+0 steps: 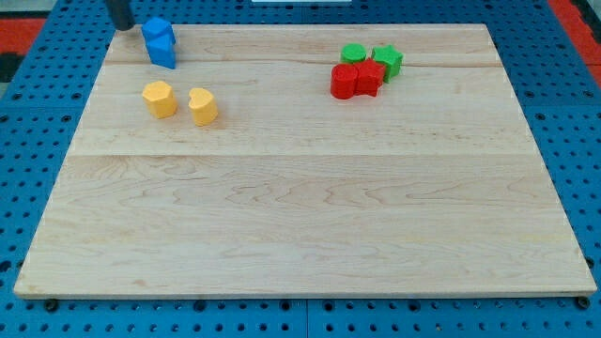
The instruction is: Move the blue cube and blue triangle slightly down and right
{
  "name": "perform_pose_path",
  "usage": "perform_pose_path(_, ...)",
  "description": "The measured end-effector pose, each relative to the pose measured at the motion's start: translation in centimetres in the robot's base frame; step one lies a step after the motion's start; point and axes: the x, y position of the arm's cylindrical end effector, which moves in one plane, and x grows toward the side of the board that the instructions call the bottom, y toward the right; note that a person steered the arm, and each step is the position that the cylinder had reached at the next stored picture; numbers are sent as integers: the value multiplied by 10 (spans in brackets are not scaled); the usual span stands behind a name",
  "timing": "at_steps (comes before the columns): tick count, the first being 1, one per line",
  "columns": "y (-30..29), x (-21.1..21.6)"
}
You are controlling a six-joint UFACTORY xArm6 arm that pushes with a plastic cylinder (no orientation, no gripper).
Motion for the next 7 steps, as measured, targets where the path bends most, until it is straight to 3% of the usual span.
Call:
perform_pose_path(1, 44, 0)
perform_pose_path(4, 68, 9)
perform_pose_path(7, 32, 35)
